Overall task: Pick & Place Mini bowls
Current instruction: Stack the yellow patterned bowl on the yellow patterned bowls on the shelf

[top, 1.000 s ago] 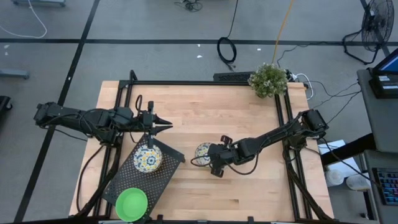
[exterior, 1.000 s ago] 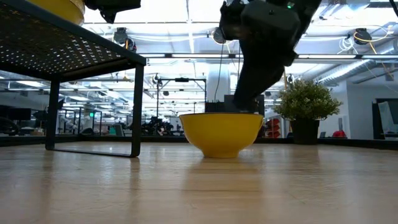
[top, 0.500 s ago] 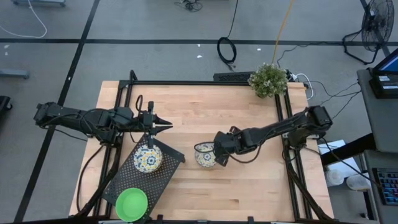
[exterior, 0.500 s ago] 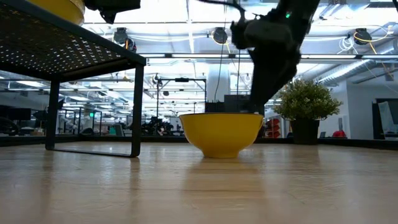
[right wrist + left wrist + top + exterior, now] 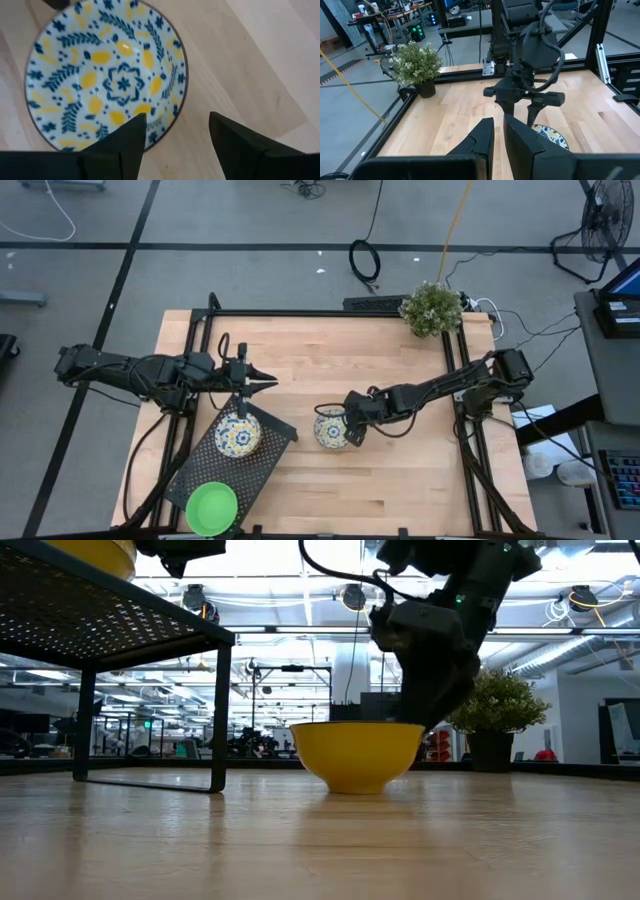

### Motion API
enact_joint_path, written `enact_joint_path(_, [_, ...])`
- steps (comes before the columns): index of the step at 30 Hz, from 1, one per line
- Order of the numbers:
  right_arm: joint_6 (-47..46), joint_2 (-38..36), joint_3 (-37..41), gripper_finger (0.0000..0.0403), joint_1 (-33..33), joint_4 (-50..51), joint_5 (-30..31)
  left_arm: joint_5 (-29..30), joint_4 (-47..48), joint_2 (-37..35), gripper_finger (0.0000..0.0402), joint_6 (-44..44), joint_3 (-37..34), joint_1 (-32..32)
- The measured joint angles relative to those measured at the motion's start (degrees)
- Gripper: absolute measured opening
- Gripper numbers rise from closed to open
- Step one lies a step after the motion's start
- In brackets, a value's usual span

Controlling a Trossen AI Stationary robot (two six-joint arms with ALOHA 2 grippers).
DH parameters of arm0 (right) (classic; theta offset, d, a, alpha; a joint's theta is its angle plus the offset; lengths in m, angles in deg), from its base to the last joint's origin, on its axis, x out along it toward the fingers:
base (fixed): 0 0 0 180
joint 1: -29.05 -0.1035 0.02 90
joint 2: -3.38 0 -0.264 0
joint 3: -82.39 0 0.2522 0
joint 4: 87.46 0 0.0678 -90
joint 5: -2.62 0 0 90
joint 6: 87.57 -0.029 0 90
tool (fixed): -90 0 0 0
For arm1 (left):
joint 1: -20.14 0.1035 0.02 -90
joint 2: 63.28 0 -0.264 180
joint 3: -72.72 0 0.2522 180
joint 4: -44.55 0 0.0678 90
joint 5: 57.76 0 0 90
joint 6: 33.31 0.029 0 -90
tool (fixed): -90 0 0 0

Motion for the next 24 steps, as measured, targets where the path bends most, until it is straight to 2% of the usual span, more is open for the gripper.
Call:
enact_joint_path(13, [0.0,0.68,1.11,0.0188,-0.01,-4.42,-1.4,0.0,-0.01,0.0,0.0049,0.01,0.0,0.01])
enact_joint_path(24, [0.27,0.96,1.11,0.0143,0.5,-3.63,-1.21,0.0,-0.02,0.0,0.0049,0.01,0.0,0.01])
